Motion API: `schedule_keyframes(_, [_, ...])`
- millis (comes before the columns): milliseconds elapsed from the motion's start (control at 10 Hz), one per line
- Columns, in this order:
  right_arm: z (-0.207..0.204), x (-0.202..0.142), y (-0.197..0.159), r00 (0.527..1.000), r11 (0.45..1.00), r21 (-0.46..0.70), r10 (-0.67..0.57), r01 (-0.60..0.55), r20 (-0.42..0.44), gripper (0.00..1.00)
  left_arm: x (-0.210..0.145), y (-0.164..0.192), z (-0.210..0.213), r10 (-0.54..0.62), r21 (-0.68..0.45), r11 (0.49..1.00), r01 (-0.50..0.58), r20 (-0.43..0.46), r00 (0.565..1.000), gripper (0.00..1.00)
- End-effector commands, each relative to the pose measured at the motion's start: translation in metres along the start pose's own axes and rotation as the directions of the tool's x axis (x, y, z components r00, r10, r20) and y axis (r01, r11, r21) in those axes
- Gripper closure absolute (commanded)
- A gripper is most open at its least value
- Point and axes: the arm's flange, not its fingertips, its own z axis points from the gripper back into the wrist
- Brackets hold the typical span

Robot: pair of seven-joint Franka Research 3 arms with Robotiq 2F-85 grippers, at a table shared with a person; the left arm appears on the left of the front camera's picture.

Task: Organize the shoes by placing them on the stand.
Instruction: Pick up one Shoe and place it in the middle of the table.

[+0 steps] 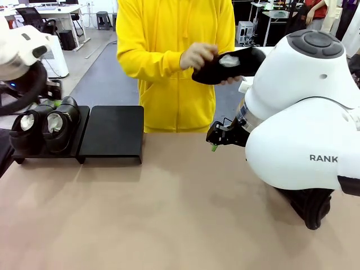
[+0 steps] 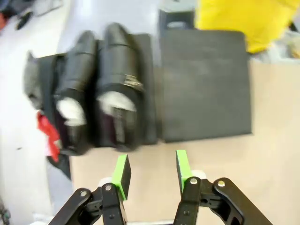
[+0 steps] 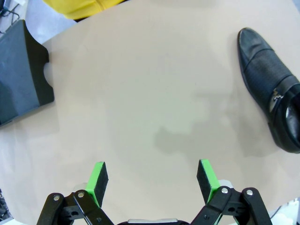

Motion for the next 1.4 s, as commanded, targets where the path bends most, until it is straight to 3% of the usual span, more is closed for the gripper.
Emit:
schedule_keyframes(0, [0.001,0.004,0.001,1.000,1.000,0.016,0.011,-0.011,-0.007,0.00,-0.027,-0.031,0.017,-0.107,-0.229,0.971,0.073,-0.136,0.985,0.47])
schedule_keyframes(200, [0.001,0.004,0.001,1.000,1.000,0.016,0.011,-0.011,-0.007,0.00,-0.051,-0.073,0.027,-0.219,-0.385,0.913,0.133,-0.191,0.957,0.47])
schedule_keyframes(400, [0.001,0.004,0.001,1.000,1.000,0.016,0.011,-0.011,-0.007,0.00,-0.077,-0.092,0.008,-0.210,-0.464,0.884,0.063,-0.273,0.939,0.47])
schedule_keyframes(600, [0.001,0.004,0.001,1.000,1.000,0.016,0.011,-0.011,-0.007,0.00,-0.101,-0.095,-0.010,-0.171,-0.494,0.869,-0.034,-0.365,0.915,0.47])
schedule_keyframes(900, [0.001,0.004,0.001,1.000,1.000,0.016,0.011,-0.011,-0.007,0.00,-0.108,-0.079,-0.027,-0.086,-0.490,0.861,-0.134,-0.402,0.912,0.47])
schedule_keyframes(1000, [0.000,0.000,0.000,1.000,1.000,0.000,0.000,0.000,0.000,0.00,-0.112,-0.093,-0.021,-0.141,-0.480,0.874,-0.081,-0.408,0.902,0.47])
schedule_keyframes(1100, [0.006,0.009,-0.018,0.996,0.996,-0.030,0.090,-0.090,0.027,0.00,-0.112,-0.093,-0.021,-0.141,-0.480,0.874,-0.081,-0.408,0.902,0.47])
schedule_keyframes(1300, [0.023,0.028,-0.070,0.980,0.977,-0.076,0.200,-0.201,-0.022,0.00,-0.112,-0.093,-0.021,-0.141,-0.480,0.874,-0.081,-0.408,0.902,0.47])
